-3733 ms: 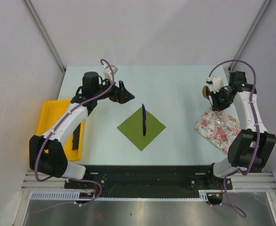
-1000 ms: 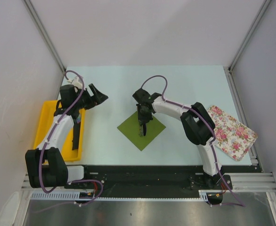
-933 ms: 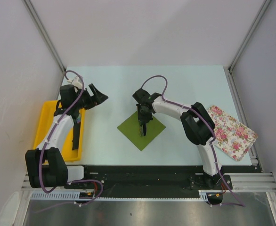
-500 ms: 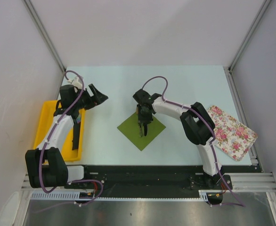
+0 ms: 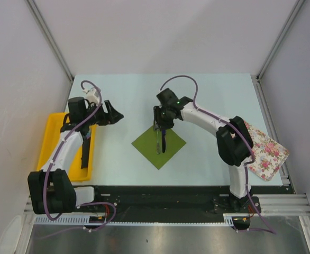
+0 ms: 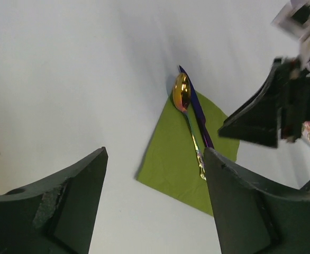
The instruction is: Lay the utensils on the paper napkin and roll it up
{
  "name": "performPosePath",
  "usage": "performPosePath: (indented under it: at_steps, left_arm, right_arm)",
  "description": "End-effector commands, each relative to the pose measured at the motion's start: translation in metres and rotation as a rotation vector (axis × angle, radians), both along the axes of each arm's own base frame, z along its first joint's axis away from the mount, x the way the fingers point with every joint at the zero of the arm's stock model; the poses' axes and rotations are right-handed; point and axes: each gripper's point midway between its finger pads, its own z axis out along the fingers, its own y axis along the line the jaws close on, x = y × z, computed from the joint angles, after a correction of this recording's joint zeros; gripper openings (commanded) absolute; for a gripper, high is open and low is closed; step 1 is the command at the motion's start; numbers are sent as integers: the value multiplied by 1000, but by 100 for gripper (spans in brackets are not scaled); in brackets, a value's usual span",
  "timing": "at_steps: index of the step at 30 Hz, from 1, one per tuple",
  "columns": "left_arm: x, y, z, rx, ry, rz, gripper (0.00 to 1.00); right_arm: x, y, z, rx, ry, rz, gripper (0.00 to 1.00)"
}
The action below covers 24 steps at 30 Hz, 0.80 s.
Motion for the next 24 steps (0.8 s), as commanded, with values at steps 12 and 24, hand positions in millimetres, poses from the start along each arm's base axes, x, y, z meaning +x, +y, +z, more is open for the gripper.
performPosePath:
  at_steps: [12,24]
  left_arm:
    - [-49,-98,-73,47,217,-291,43]
    - [-50,-111,-93,39,274,-295,37]
  right_arm:
    - [4,-57,-22,-5,-32,42,15]
    - [11,-44,-41,-87,-55,38,10]
